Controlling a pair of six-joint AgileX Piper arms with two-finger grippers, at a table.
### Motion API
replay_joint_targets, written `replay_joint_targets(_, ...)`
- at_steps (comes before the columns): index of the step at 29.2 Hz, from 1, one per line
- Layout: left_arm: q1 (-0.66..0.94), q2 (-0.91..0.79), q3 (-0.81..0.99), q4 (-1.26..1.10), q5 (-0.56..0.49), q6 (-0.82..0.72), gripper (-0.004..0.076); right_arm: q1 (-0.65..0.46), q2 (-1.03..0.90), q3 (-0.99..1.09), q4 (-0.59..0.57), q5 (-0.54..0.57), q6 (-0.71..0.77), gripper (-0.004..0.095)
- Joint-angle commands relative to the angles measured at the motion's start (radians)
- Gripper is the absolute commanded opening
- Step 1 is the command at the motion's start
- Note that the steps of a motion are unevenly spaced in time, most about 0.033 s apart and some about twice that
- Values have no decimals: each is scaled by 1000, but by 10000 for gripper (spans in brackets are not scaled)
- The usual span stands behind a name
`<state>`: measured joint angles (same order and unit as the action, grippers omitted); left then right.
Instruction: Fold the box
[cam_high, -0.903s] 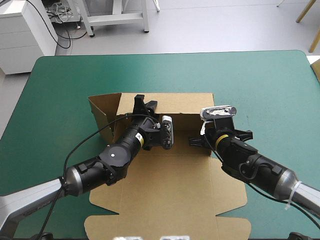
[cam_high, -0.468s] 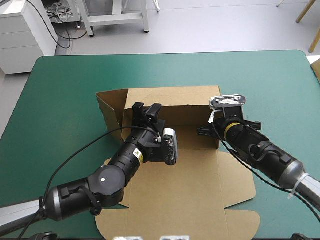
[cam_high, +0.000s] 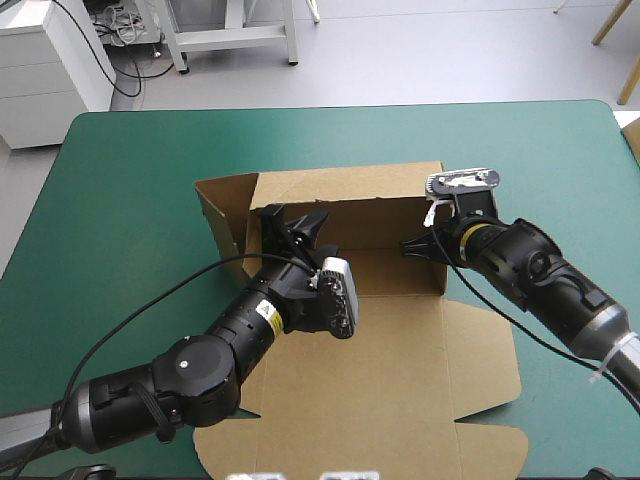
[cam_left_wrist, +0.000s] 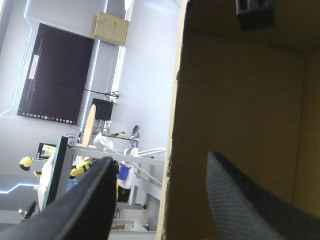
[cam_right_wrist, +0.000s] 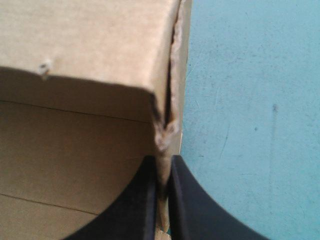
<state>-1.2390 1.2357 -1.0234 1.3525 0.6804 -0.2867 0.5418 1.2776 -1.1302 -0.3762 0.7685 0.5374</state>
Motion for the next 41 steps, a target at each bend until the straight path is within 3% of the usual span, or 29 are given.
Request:
replay_joint_targets(1,28,-30,-115,-63,5,62,397,-71,-14,-89,90,33,-135,-21)
replay_joint_targets(8,265,10,-314,-472,23,306,376,-186,39,-187,243,174,-318,-22)
replay_joint_targets(13,492,63,-416,-859,151,525,328,-237,130,-282,285,297,-403,-22)
replay_joint_targets(21,727,23,-409,-1199,144,545,173,-264,317,-419,296,339,-471,-21)
replay_joint_targets(29,790,-165,-223,-1274,90,542,0,-264,505,-532,305,337,-503,-22)
replay_joint_targets(41,790,-731,300,-1376,51,542,-8,-264,654,-608,314,332,-567,-22)
